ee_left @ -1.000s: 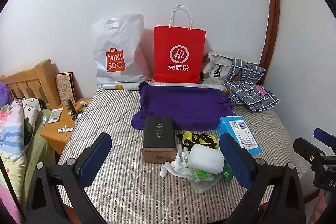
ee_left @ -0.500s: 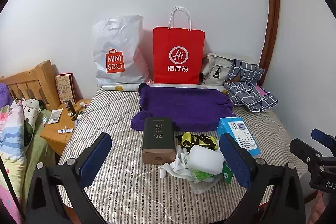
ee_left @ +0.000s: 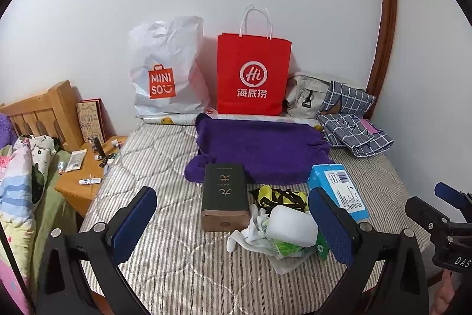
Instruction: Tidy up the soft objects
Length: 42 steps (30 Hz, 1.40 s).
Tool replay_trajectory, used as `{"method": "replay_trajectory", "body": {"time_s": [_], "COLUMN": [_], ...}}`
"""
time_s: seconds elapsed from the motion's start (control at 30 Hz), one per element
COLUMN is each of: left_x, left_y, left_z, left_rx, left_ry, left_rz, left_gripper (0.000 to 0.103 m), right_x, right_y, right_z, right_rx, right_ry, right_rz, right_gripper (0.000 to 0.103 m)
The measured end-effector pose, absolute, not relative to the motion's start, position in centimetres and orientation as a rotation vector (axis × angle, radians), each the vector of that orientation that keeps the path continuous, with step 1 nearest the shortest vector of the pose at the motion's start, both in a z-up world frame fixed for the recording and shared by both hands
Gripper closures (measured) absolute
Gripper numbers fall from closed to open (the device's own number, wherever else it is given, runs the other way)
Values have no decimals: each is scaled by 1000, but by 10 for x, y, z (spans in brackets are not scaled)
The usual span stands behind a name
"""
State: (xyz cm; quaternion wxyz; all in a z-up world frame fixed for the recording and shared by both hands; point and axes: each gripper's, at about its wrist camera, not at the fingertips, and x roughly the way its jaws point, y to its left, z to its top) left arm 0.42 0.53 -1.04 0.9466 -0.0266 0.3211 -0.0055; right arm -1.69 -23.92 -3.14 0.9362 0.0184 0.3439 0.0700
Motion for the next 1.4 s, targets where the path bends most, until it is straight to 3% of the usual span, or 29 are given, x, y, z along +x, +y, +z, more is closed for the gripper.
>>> {"method": "replay_trajectory", "body": {"time_s": [0.93,1.0,1.03,1.4], "left_x": [77,83,84,82], "left_y": [-101,-101,-101,-64], "left_z": [-150,-155,-157,-122], "left_rx": [201,197,190,85], "left_ry": [959,968,969,899], "left_rz": [-149,-130,-134,-131], "left_gripper": [0,6,23,23], "right_x": [35,35,35,33], "right_y": [-325,-325,-324,-294], "right_z": [-122,-128,-130,-159], "right_rx": [128,124,122,83], "right_ry": [839,849,854,906], "right_rz": [102,111,115,202], "right_gripper": [0,0,0,4]}}
